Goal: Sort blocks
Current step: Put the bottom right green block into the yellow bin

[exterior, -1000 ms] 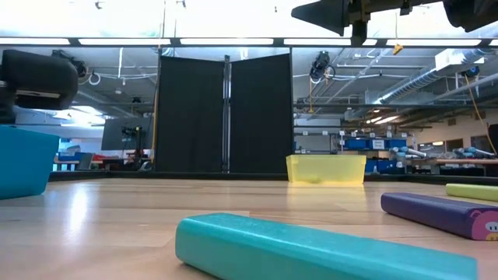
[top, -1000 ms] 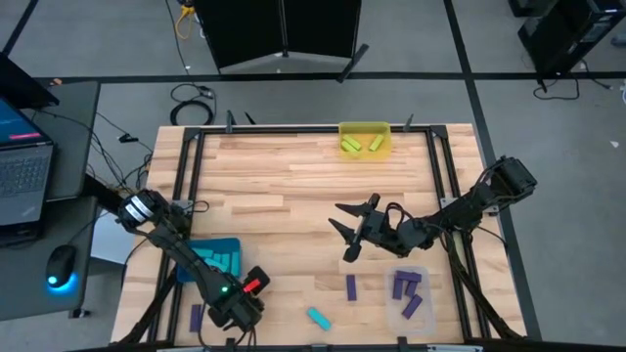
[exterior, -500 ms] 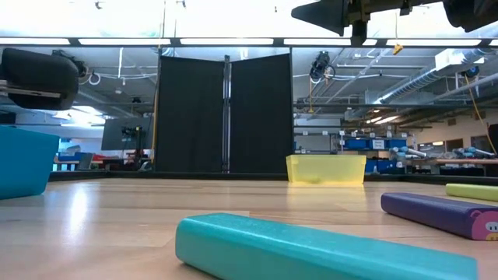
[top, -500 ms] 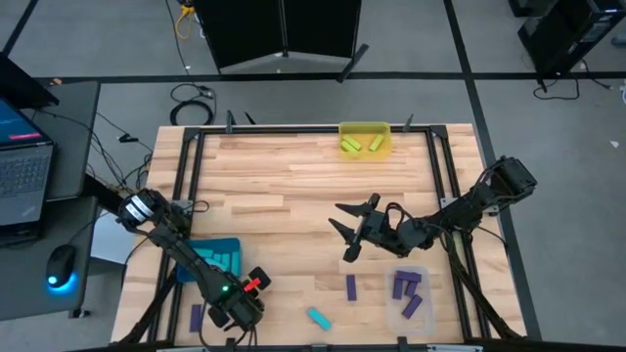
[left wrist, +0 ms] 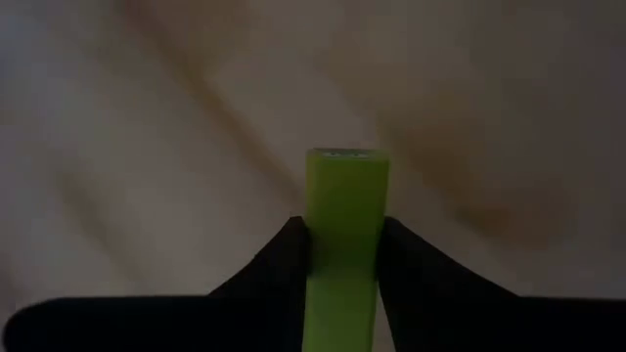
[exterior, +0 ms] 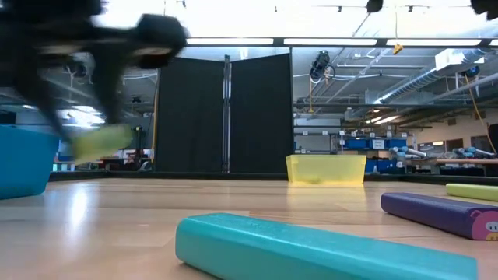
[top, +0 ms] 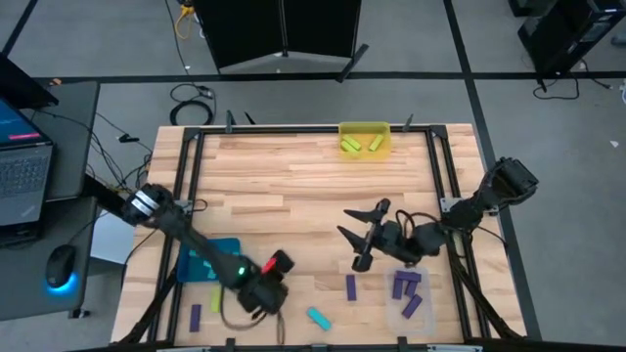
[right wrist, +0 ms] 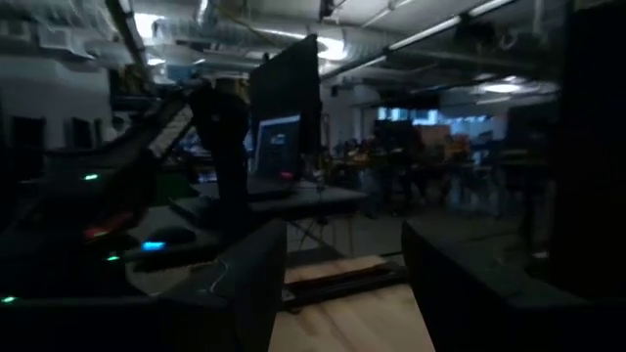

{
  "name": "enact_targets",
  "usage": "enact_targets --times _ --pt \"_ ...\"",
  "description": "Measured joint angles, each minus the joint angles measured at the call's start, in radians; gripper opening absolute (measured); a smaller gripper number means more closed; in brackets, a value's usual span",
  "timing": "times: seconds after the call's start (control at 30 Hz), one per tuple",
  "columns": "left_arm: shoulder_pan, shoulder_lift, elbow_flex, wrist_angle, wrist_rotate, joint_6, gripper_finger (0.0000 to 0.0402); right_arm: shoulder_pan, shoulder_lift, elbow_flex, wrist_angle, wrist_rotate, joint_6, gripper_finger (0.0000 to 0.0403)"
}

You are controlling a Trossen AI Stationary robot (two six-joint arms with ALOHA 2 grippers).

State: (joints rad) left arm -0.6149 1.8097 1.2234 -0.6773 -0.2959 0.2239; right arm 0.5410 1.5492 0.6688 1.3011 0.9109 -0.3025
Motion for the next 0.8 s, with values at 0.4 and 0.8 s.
enact_targets --times 0.4,0.8 --pt "0.446 -0.076 0.001 0.251 0.056 0.233 0.0101 0.146 -0.005 0.095 0.028 0.173 -0.300 0.0215" --pt "0.931 0.002 0.047 0.778 0.397 -0.009 0.0101 0.186 -0.005 0.158 0.109 0.173 -0.622 0.0215"
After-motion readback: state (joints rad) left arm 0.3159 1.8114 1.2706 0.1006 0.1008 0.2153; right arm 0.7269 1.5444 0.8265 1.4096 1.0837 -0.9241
